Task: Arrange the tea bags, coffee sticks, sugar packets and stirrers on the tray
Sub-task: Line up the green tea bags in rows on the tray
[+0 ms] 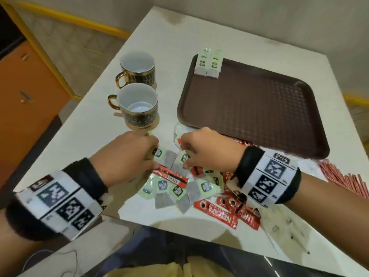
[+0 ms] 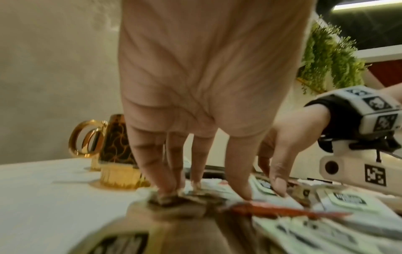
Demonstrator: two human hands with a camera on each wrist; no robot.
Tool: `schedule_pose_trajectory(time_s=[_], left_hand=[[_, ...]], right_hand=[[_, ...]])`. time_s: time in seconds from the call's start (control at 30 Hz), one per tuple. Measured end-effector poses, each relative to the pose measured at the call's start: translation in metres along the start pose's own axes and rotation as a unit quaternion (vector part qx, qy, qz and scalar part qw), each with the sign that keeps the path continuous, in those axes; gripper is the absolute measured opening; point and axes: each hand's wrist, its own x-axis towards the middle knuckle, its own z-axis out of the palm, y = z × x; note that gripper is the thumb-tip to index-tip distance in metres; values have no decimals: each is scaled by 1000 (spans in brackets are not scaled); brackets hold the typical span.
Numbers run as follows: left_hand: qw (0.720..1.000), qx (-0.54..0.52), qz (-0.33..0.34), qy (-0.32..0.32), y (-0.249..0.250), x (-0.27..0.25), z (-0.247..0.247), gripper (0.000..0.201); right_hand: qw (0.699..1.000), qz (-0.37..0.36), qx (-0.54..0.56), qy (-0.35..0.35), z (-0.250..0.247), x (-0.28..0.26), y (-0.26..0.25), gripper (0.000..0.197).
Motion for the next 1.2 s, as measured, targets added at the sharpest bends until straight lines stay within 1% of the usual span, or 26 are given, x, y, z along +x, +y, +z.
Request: schedule_pose_trajectory(time_s=[0.1, 0.23, 0.27, 0.33, 0.4, 0.47, 0.53, 0.6, 0.67, 0.73, 0.77, 0.83, 0.93, 1.03, 1.07, 1.2], left_hand=[[998, -27, -6, 49, 2, 3, 6, 33], [989, -106, -11, 103, 3, 3, 8, 16], [986, -126, -12, 110, 4, 3, 6, 13], [981, -161, -7, 109, 8, 3, -2, 14], [972, -206, 11, 109, 17, 3, -20, 13], [963, -230, 44, 137, 29, 9, -44, 9], [959, -210, 69, 179, 46, 25, -73, 9], [957, -169, 72, 223, 62, 52, -101, 16], [958, -136, 61, 244, 76, 93, -122, 26], [965, -127, 33, 228, 84, 136, -133, 26], [969, -122, 14, 213, 85, 158, -135, 23], [978, -101, -28, 179, 82, 195, -132, 21], [986, -82, -80, 118, 70, 238, -123, 24], [989, -83, -104, 60, 56, 269, -114, 23], [989, -82, -108, 53, 53, 277, -112, 20], [988, -102, -107, 55, 46, 302, -108, 24]], right_hand=[[1000, 10, 20, 0, 6, 2, -2, 29], [995, 22, 94, 30, -1, -5, 5, 25], [992, 25, 121, 41, -5, -8, 9, 22], [980, 29, 188, 59, -13, -15, 21, 17], [964, 30, 252, 80, -26, -21, 35, 14], [942, 40, 311, 123, -42, -26, 51, 11], [916, 61, 351, 183, -60, -24, 69, 13], [901, 85, 346, 246, -77, -13, 90, 16], [887, 117, 332, 300, -91, 7, 113, 23], [879, 148, 315, 327, -103, 30, 133, 27], [881, 158, 306, 325, -107, 41, 141, 27], [892, 168, 292, 300, -113, 63, 150, 28], [905, 176, 281, 268, -117, 92, 162, 30], [912, 184, 278, 238, -119, 115, 171, 29], [914, 186, 278, 228, -121, 122, 173, 29], [912, 201, 289, 209, -124, 142, 183, 25]])
